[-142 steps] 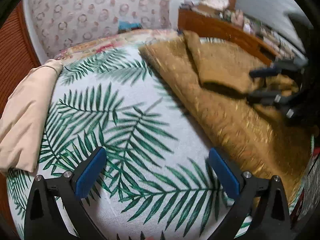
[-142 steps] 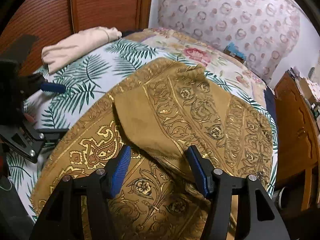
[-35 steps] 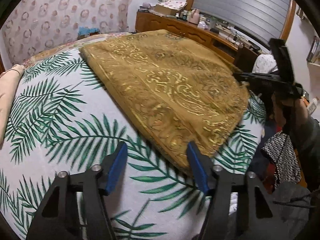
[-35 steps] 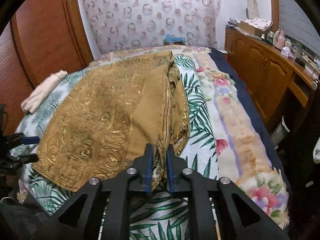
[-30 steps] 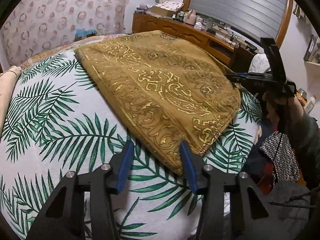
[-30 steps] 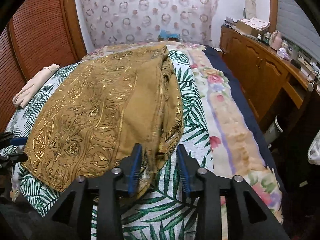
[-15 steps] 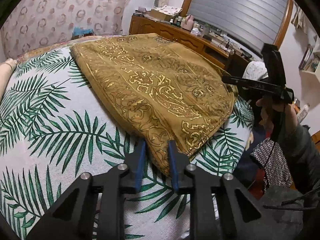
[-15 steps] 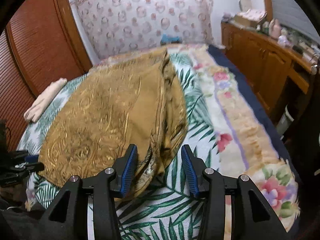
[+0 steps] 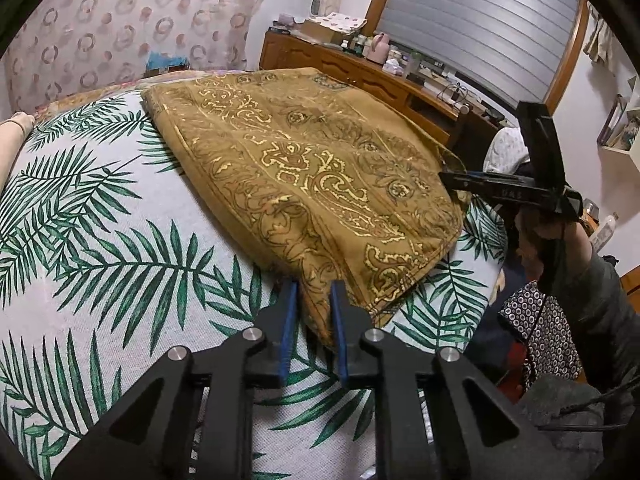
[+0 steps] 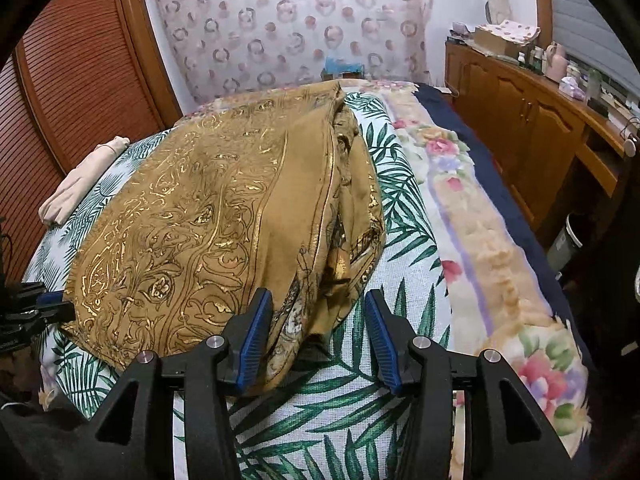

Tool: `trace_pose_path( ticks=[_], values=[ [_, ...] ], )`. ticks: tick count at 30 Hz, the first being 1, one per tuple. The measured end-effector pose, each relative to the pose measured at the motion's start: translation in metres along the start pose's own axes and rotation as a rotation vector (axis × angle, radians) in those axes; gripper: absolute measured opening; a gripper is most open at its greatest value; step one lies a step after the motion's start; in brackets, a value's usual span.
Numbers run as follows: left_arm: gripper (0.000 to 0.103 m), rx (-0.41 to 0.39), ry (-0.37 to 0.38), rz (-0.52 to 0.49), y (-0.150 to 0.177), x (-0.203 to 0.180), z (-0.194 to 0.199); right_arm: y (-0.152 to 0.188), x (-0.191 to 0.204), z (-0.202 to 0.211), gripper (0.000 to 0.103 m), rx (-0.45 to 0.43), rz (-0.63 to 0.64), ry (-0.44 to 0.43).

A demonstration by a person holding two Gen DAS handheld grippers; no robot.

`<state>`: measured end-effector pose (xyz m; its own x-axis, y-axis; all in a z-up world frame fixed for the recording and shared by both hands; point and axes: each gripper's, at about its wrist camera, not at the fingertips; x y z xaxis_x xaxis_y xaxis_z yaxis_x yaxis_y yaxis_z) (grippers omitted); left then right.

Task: Fold small clothes
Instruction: 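Grasp the folded gold shirt's edge with the left gripper while the right gripper grasps it too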

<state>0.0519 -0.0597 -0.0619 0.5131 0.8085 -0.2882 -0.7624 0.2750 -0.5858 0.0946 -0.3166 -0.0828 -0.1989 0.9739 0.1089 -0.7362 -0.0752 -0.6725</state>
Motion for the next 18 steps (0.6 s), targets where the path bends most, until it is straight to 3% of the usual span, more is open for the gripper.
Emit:
trace_pose_path(
  ticks=[2,7,12,18],
  values=[
    [0.016,0.004,0.000,-0.001,-0.001,0.000,0.000,-0.002,0.003,0.000,0.049,0.008,0.018,-0.003],
    [0.009,-0.002,0.000,-0.008,-0.005,-0.003,0.000,-0.005,0.004,0.002,0.035,0.023,0.043,-0.026],
    [0.007,-0.039,0.001,-0.002,-0.009,-0.005,0.009,-0.005,0.005,0.006,0.009,-0.002,0.035,-0.055],
    [0.007,-0.154,0.029,-0.001,-0.038,-0.010,0.041,-0.016,0.005,0.035,0.007,-0.140,0.027,-0.086]
  ],
)
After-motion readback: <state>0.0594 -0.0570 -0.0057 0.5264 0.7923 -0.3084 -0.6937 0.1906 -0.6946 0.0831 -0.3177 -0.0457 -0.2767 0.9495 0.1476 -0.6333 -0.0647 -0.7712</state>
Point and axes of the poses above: each gripper's, at about its wrist camera, not at the fingertips, and z roughly against the way its jaws point, x to its left, y to its underside, and after that the axes turned 5 degrees about x, right-handed
